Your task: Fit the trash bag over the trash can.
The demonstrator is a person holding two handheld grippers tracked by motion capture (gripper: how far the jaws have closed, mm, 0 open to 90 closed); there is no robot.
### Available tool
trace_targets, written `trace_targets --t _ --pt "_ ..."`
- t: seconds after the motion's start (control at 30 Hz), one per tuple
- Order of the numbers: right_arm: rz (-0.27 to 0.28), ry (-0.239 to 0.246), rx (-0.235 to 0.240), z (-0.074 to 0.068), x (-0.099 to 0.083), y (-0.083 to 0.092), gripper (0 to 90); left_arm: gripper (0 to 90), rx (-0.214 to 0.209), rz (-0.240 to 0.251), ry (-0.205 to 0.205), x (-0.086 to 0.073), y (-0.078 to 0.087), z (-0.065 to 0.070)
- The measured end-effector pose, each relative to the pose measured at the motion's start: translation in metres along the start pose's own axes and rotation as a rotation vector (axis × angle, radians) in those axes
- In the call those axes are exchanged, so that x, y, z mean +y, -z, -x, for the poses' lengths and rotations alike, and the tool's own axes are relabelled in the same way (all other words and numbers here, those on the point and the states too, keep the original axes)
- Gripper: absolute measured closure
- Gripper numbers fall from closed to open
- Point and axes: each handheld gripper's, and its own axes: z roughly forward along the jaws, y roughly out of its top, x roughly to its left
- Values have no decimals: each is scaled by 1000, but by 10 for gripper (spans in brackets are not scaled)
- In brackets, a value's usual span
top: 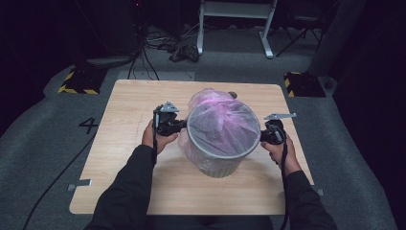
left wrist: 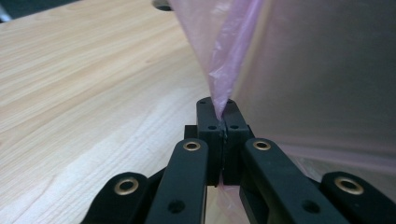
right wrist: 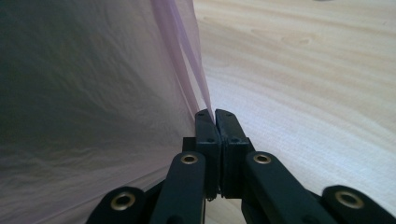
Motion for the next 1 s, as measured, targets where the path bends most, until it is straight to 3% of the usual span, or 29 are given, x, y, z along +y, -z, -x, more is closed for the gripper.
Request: trace_targets --t 0.17,0.2,0.27,0.3,0.33,0.4,0.53,0.67,0.73,0.83,0.9,1.0 --pt "-37 2 5 -1 -18 -3 894 882 41 16 -90 -5 6 8" --pt "-35 -1 9 0 -22 -2 894 883 66 22 -104 -7 9 10" --pt "-25 -15 8 4 -30 3 893 869 64 35 -115 -9 13 11" --pt "-16 -18 8 5 -32 5 891 842 101 46 -138 -11 17 13" --pt "-2 -15 3 5 -34 9 886 769 100 73 -136 -13 21 14" --pt "25 -2 -14 4 -36 16 856 532 74 121 -132 -16 30 18" --pt "99 50 -36 3 -35 31 792 331 66 172 -193 -25 49 30" --pt "167 137 -53 -2 -35 53 663 241 23 197 -231 -41 69 38" --pt "185 205 -52 -7 -36 62 544 220 12 212 -259 -47 77 45" --pt "188 305 -13 -21 -40 70 418 186 -25 218 -297 -53 85 56" --pt "189 348 24 -32 -44 72 319 166 -60 216 -311 -55 86 64" --pt "182 401 39 -48 -47 70 212 158 -68 216 -341 -54 83 76"
